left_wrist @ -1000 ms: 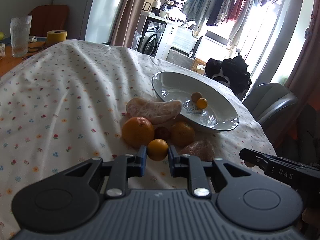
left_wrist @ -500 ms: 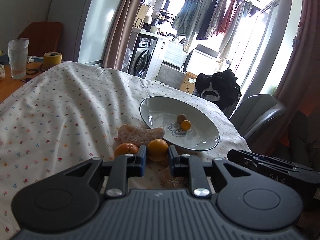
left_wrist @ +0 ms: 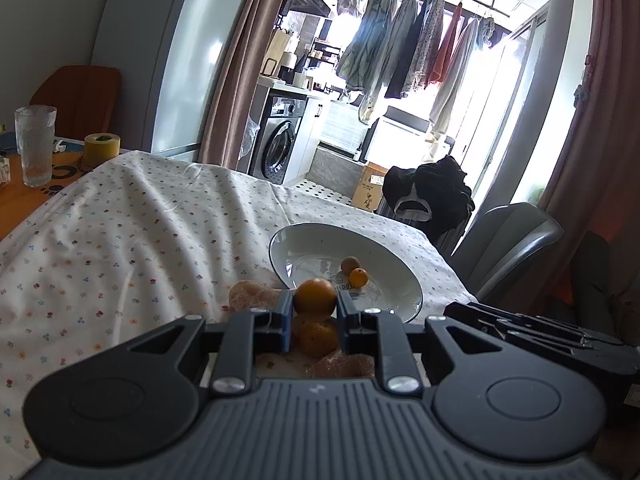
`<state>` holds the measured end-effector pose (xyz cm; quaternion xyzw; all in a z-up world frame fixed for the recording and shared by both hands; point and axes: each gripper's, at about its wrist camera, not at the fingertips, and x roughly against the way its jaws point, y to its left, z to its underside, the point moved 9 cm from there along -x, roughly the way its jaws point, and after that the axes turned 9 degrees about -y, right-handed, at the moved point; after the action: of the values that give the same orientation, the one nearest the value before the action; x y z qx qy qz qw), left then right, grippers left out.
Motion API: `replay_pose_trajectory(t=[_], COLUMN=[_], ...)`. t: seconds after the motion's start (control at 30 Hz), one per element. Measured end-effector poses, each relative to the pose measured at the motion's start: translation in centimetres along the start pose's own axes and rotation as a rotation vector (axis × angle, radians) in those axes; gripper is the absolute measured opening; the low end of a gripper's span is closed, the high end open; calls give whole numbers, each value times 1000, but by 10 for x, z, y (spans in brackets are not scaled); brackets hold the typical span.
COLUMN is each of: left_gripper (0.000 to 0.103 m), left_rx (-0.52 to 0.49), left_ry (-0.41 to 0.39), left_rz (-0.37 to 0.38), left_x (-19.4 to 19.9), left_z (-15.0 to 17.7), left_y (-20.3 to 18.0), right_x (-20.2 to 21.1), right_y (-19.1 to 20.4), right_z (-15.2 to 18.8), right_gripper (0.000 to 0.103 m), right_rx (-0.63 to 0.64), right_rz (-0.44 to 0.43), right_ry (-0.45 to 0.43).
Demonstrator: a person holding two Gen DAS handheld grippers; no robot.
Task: Organize fruits
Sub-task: 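Carry the mandarin and kiwi in both tools over the white bowl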
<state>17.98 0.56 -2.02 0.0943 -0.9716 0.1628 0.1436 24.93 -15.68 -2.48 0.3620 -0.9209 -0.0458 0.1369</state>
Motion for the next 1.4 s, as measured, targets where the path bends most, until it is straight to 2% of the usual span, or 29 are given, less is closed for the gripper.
replay_pose_trajectory(t=[0.3,0.73,1.13,1.4], left_gripper=[21,21,21,21], left_rx=[-2,0,-3,29], left_ry=[-34,-42,24,97], left_rz=[2,-3,17,50], left_x=[-6,-30,-72,-106], left_z=[-16,-28,-10,15], left_y=[-7,-10,-19,-19], right_x=[-3,-16,-36,-57], right_y=[-6,-19,-44,-64], right_z=[-10,-16,-6,14], right_gripper=[24,24,24,24], right_rx=[9,-11,-52,-91], right_rz=[19,29,63,102], right_ry=[-18,-30,-13,38])
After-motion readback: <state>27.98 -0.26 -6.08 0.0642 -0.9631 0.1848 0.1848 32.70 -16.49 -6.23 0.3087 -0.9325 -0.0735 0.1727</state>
